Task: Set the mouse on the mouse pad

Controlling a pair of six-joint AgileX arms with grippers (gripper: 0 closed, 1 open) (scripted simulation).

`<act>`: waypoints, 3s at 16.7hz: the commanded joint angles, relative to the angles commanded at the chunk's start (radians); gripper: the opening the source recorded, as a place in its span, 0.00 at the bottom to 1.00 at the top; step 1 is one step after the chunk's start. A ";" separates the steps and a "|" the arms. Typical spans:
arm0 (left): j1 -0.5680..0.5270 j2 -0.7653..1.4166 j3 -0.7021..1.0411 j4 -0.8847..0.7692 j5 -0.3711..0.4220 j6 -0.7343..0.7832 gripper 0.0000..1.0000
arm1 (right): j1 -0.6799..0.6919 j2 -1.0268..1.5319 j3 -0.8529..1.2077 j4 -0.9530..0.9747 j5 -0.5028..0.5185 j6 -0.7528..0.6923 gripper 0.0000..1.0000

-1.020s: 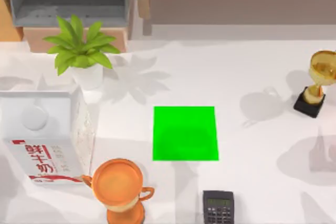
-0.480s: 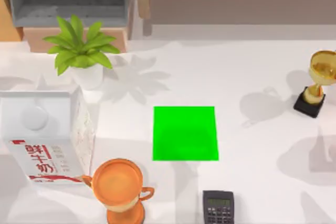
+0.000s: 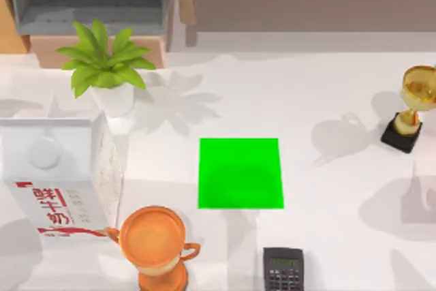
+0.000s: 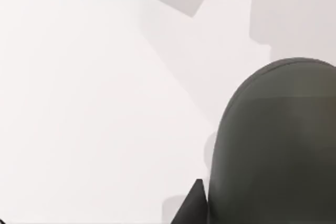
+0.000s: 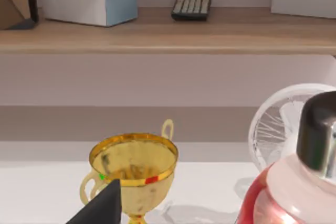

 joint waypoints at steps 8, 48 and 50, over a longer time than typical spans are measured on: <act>-0.016 0.009 0.017 0.000 0.015 0.053 0.00 | 0.000 0.000 0.000 0.000 0.000 0.000 1.00; -1.242 0.769 0.927 -0.190 0.033 2.842 0.00 | 0.000 0.000 0.000 0.000 0.000 0.000 1.00; -1.237 0.768 0.929 -0.188 0.035 2.843 0.00 | 0.000 0.000 0.000 0.000 0.000 0.000 1.00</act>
